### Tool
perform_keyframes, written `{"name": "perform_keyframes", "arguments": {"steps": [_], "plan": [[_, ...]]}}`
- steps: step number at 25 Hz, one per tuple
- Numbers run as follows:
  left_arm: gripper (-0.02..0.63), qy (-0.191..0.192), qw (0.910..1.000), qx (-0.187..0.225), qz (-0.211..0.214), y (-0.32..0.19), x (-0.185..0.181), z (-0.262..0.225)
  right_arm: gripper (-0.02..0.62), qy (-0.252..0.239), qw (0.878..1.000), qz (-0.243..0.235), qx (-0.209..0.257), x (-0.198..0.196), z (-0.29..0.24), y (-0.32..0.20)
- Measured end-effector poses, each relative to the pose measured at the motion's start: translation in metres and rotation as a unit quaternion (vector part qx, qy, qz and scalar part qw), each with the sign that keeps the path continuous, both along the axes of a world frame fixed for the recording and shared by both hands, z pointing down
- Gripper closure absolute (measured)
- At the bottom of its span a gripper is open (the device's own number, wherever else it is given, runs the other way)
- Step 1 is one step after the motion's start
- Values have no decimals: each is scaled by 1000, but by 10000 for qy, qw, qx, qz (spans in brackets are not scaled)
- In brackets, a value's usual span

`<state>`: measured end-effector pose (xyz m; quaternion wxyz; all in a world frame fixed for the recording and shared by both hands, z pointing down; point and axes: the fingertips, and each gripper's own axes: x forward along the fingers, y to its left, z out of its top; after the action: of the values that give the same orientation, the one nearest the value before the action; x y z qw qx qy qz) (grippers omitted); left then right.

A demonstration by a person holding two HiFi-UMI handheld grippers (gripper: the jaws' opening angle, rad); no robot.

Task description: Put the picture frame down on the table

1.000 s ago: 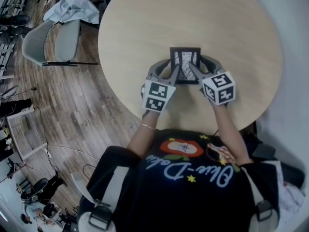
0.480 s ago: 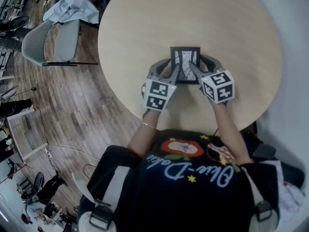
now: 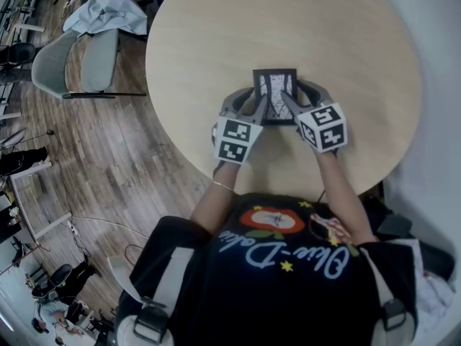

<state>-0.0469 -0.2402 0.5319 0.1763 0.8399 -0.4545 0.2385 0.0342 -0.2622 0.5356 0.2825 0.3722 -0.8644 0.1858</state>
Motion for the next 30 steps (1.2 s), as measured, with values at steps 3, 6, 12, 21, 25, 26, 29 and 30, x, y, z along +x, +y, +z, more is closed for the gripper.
{"name": "perform_keyframes", "arguments": {"steps": [3,6,12,21,25,26,29,30], "plan": [[492,-15,10000,-19,-2,-1,1,2,419,36,10000,3,10,1,2,-1],[492,-32,10000,-39,-8,-2,3,4,419,78,10000,1,5,2,4,-2],[492,-75,9999,-70,-36,-5,0,8,419,161,9999,4,-14,-1,9,-5],[492,-199,9997,-98,-31,-9,1,13,419,336,9994,49,-52,0,14,-7],[492,-301,9995,-88,-2,-9,4,15,419,418,9991,53,-89,2,16,-6],[493,-301,9995,-74,3,-9,5,16,419,433,9990,54,-96,3,17,-6],[492,-312,9995,-84,6,-10,5,16,419,459,9989,28,-85,1,17,-7],[494,-337,9994,-110,12,-11,3,16,419,470,9989,18,-78,0,17,-8]]}}
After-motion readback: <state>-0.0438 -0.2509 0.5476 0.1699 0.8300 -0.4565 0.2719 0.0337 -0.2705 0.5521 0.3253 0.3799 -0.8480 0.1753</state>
